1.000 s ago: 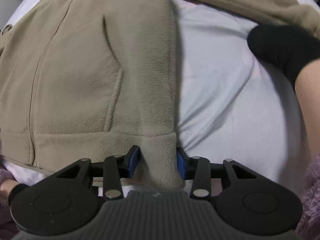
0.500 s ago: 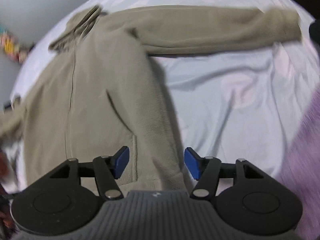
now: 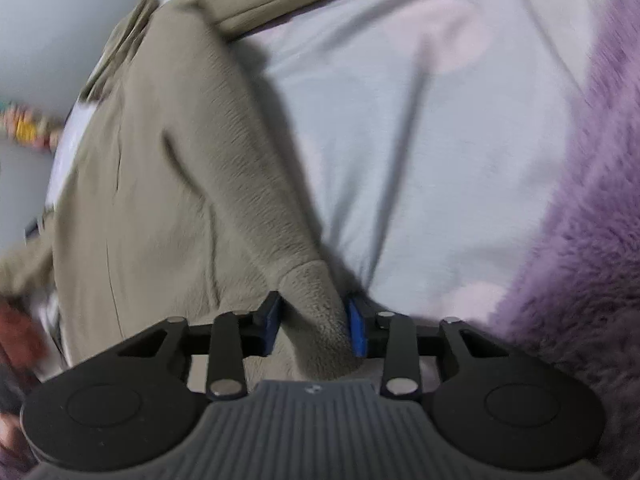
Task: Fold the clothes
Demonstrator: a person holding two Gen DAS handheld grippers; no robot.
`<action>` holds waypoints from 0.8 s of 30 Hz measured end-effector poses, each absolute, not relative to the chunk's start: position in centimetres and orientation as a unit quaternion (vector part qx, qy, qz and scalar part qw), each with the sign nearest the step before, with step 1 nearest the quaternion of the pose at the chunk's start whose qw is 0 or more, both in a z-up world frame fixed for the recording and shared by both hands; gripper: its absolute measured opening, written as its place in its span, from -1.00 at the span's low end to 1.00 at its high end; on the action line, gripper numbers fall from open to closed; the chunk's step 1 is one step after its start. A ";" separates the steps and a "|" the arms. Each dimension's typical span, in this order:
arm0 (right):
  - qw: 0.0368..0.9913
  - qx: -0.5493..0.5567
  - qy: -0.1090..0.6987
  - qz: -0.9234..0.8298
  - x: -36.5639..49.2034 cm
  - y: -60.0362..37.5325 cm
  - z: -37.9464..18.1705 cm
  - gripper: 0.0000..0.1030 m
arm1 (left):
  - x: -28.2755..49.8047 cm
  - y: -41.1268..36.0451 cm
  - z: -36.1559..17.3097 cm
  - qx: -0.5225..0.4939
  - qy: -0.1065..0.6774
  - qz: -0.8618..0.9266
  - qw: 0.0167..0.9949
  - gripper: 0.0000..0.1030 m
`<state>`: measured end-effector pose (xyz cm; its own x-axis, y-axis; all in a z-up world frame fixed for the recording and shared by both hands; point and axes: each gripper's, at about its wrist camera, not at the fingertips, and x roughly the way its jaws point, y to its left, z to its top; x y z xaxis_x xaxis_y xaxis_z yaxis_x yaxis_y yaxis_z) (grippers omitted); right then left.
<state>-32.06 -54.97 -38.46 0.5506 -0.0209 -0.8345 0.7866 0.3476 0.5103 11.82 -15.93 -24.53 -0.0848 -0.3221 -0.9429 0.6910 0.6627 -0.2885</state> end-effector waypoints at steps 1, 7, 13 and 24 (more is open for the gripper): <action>0.728 0.497 0.382 -0.277 -32.0 -54.7 -38.2 -0.53 | 11.5 -15.9 -24.2 0.148 0.623 -0.388 0.663 -0.49; 0.740 0.535 0.315 -0.258 -33.7 -54.5 -33.4 -0.68 | 11.6 -14.9 -18.1 0.104 0.581 -0.453 0.668 -0.64; 0.819 0.463 0.251 -0.228 -33.0 -53.6 -21.6 -0.72 | 11.1 -13.1 -9.2 0.081 0.521 -0.506 0.683 -0.68; 0.742 0.496 0.375 -0.251 -34.3 -52.7 -29.6 -0.73 | 9.9 -13.7 -16.7 0.229 0.595 -0.445 0.629 -0.69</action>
